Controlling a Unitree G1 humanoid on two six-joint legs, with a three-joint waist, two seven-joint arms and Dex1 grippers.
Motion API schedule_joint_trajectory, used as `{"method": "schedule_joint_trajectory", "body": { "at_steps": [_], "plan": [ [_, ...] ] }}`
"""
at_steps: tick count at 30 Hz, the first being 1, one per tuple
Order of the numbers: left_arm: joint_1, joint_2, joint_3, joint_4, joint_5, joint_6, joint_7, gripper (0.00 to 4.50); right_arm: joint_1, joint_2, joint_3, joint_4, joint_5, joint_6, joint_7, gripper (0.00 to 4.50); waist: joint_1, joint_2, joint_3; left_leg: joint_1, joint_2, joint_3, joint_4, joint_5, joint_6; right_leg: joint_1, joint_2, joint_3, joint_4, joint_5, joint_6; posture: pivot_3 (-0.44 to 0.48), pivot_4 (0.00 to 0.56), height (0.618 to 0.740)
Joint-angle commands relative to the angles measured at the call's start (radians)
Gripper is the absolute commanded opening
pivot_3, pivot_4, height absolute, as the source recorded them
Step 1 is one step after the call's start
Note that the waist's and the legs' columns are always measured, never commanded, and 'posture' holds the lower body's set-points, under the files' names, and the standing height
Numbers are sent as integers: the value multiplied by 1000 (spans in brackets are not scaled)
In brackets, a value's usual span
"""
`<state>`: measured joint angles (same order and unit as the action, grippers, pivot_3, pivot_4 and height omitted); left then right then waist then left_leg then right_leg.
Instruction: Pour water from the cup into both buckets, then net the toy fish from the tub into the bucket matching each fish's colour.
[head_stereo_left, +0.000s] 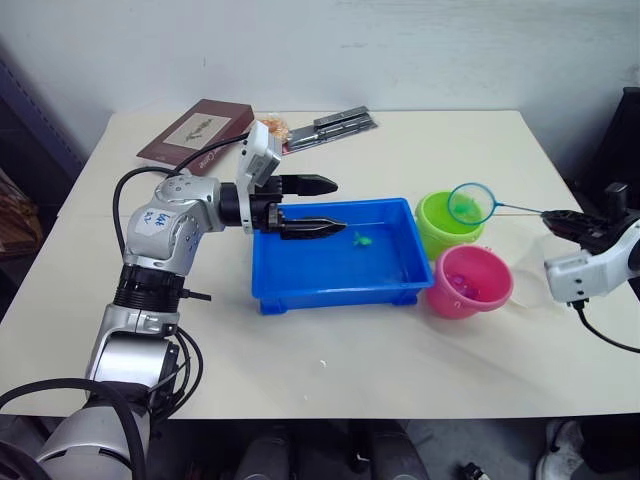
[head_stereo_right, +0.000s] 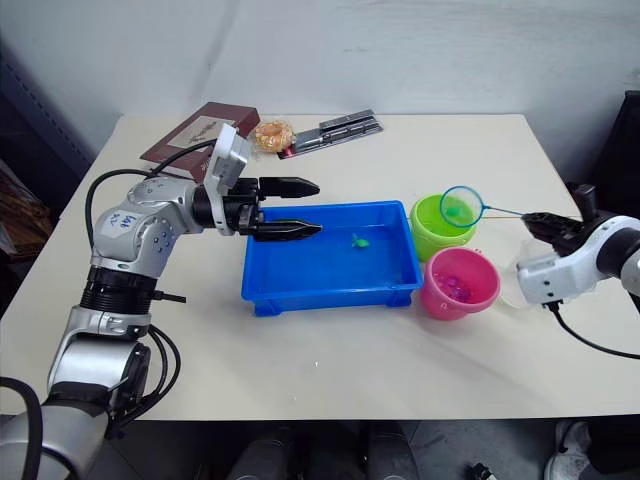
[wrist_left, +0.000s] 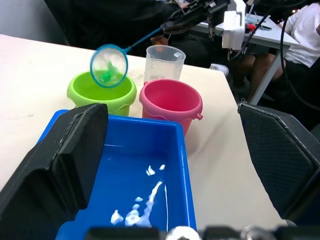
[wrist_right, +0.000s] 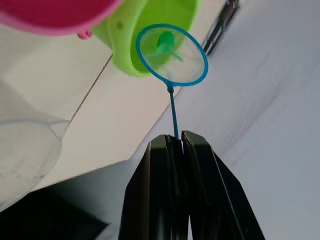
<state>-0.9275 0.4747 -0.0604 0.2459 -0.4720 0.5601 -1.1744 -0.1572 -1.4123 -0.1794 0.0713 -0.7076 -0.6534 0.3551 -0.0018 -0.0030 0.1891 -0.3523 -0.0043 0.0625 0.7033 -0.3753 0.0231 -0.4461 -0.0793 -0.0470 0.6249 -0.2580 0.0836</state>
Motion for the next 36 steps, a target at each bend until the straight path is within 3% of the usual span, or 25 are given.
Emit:
{"method": "schedule_joint_trajectory", "body": {
  "at_steps": [1,6,10,11,13,16,19,22,27,31,36],
  "plan": [
    [-32,13,11,-4,5,-17,-13,4455,-77,-58,14,103,-37,-13,-51,0,0,0,0,0,0,1,0,0,0,0,0,0,0,0,0,0,150,740],
    [-39,7,17,0,6,-21,-8,4455,-118,-56,88,108,-57,-71,-67,0,-1,0,0,0,0,0,0,0,0,0,0,0,-1,0,0,0,150,740],
    [-20,12,21,-12,6,-16,0,4455,-198,-31,73,153,63,-31,-22,0,-1,0,0,0,0,1,0,0,0,0,1,0,-1,0,0,0,150,740],
    [-13,19,22,-14,6,-14,0,4455,-189,-1,59,149,179,5,40,0,-1,0,0,0,0,1,0,0,0,0,0,0,0,0,0,0,150,740],
    [2,37,20,-12,14,-13,-6,4455,-153,72,30,101,447,143,199,0,-1,-2,0,0,1,0,0,0,0,0,0,0,0,0,0,0,150,740],
    [52,87,22,-38,21,-12,-18,4455,-78,159,-3,-146,882,544,427,0,-2,-3,0,1,3,-1,0,0,-1,3,1,-2,-2,0,0,0,150,740],
    [115,130,39,-92,12,6,-5,4455,-73,188,10,-380,1203,980,480,0,-1,-1,0,0,3,-1,1,0,-1,1,0,-2,1,0,0,0,150,740],
    [171,158,44,-153,14,8,18,4455,-106,203,40,-482,1432,1327,469,0,2,-1,0,0,3,-5,3,0,-1,2,-2,-3,1,0,-1,0,150,740],
    [238,182,69,-251,-8,39,63,4455,-224,295,105,-468,1576,1635,411,0,14,-2,0,-3,1,-9,4,-1,1,2,-7,-6,-3,1,-1,0,150,740],
    [275,186,96,-314,-24,65,104,4455,-348,376,168,-354,1584,1824,373,0,16,-2,0,-4,0,-9,4,-2,2,2,-8,-7,-3,1,-1,0,150,740],
    [299,183,113,-363,-39,86,141,4455,-441,425,245,-239,1511,1876,397,0,16,-2,0,-4,0,-9,4,-2,2,1,-7,-7,-3,1,-1,0,150,740]
  ]
}}
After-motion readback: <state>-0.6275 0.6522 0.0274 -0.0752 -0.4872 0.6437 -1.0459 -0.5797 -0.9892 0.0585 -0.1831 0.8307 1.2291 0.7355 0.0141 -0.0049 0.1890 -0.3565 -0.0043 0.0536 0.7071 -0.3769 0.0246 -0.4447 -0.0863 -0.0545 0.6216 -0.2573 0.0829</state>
